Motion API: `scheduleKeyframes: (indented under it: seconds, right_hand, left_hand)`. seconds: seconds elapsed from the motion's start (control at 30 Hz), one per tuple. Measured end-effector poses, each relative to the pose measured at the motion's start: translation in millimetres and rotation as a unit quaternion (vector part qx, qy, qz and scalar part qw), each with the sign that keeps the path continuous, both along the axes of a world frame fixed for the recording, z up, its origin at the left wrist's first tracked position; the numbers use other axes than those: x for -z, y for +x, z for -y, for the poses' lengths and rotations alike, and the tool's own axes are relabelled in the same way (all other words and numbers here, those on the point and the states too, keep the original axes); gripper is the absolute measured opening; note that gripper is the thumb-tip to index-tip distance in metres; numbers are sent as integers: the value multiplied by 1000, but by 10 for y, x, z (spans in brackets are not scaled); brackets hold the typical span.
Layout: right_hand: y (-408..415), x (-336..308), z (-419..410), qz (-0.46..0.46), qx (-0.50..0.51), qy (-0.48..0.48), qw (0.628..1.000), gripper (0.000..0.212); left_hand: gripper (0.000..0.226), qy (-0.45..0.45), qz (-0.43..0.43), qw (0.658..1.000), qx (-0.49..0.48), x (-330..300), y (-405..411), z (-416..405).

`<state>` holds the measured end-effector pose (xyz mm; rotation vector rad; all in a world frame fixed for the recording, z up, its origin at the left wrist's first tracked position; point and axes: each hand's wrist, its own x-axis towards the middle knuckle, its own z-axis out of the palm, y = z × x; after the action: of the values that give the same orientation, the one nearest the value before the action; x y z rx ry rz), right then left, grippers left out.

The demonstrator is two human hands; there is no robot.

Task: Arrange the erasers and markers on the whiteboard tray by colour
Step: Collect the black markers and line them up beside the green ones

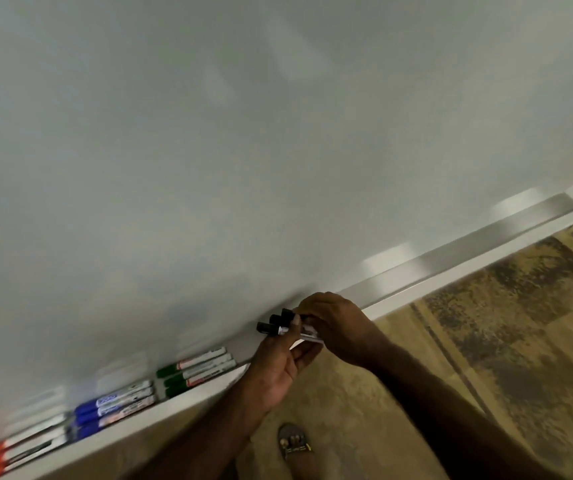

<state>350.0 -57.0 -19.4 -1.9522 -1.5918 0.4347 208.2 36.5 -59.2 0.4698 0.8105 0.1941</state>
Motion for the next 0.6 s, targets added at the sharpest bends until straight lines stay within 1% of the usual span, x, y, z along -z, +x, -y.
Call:
scheduleKeyframes:
  seconds: [0.07,0.17,0.23,0.3,0.33,0.37,0.43,0.47,0.5,0.53,0.6]
  right_hand:
    - [-100,41,-60,-20,13,-3,1000,30]
    - [-200,147,-65,-69,88,-7,994,27]
    - [-238,224,-29,-118,166,-20,979,26]
    - [-283,299,0,-195,235,-47,951,32]
    - [-307,340,8,-252,263,-61,929,33]
    - [-336,384,3,-335,285,-67,896,34]
    - [-398,432,10,-514,306,-48,800,36]
    - [-430,438,6,-571,306,-35,761,37]
    - [-450,442,3,-605,306,-28,734,37]
    - [-467,436,-7,-626,305,-25,717,37]
    - [-477,433,-27,-645,301,-23,702,41]
  left_hand:
    - [45,-7,-1,1000,-25,36,-119,-17]
    - [45,-18,0,998,-58,76,-246,-11]
    - [47,-27,3,996,-85,74,-302,-13]
    - [50,-42,8,992,-118,81,-355,-18]
    - [51,-48,10,990,-132,92,-378,-18]
    - [53,-52,10,988,-143,105,-405,-18]
    - [55,-50,5,987,-151,133,-426,-4]
    - [56,-47,4,987,-155,150,-447,-2]
    - [57,-45,5,986,-160,164,-457,4]
    - [57,-44,7,985,-165,179,-470,5]
    - [55,-44,10,985,-168,197,-494,5]
